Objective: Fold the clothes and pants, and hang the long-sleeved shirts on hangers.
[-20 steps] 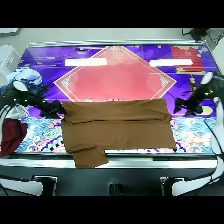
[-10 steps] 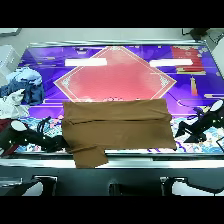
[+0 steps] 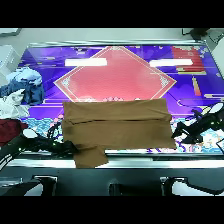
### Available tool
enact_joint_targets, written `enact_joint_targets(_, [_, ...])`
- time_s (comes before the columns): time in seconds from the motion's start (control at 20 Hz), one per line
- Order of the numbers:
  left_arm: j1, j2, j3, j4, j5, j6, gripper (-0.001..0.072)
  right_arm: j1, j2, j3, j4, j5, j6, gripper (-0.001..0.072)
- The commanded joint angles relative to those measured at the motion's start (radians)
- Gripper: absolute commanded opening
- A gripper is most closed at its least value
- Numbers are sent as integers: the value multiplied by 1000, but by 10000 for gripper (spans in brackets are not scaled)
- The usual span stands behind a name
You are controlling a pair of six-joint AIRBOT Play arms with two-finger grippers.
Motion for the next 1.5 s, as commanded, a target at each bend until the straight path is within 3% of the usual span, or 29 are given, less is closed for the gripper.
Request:
enact_joint_targets(0.0, [-43,-31,-7,8,67,-8,387,0,1,-1,6,6,0,549])
enact_joint_targets(0.05, [-58,-34,-7,8,68,-11,300,0,1,-1,6,8,0,549])
enact_joint_targets(0.1, [-68,-33,-7,8,67,-15,145,0,1,-1,5,10,0,549])
enact_joint_targets(0.15, [-73,-33,-7,8,64,-14,65,0,1,-2,-1,9,0,549])
enact_joint_targets(0.2, [-74,-33,-7,8,62,-14,45,0,0,-3,-10,8,0,549])
enact_joint_targets(0.65, [-72,-5,-6,8,54,-15,28,0,-1,-115,-1,-145,-31,573])
enact_joint_targets(0.9, [-72,23,-6,9,54,-15,28,0,-40,-135,48,-132,-30,527])
enact_joint_targets(1.0, [-72,25,-6,10,55,-15,28,0,-59,-148,68,-133,-31,370])
enact_joint_targets(1.1, [-72,25,-3,14,49,-15,27,0,-58,-145,74,-130,-55,44])
enact_joint_targets(1.25, [-63,43,81,108,5,-24,26,0,-37,-79,103,-87,-121,39])
enact_joint_targets(1.45, [14,-7,304,177,-17,-53,25,44,-33,104,135,-59,-84,38])
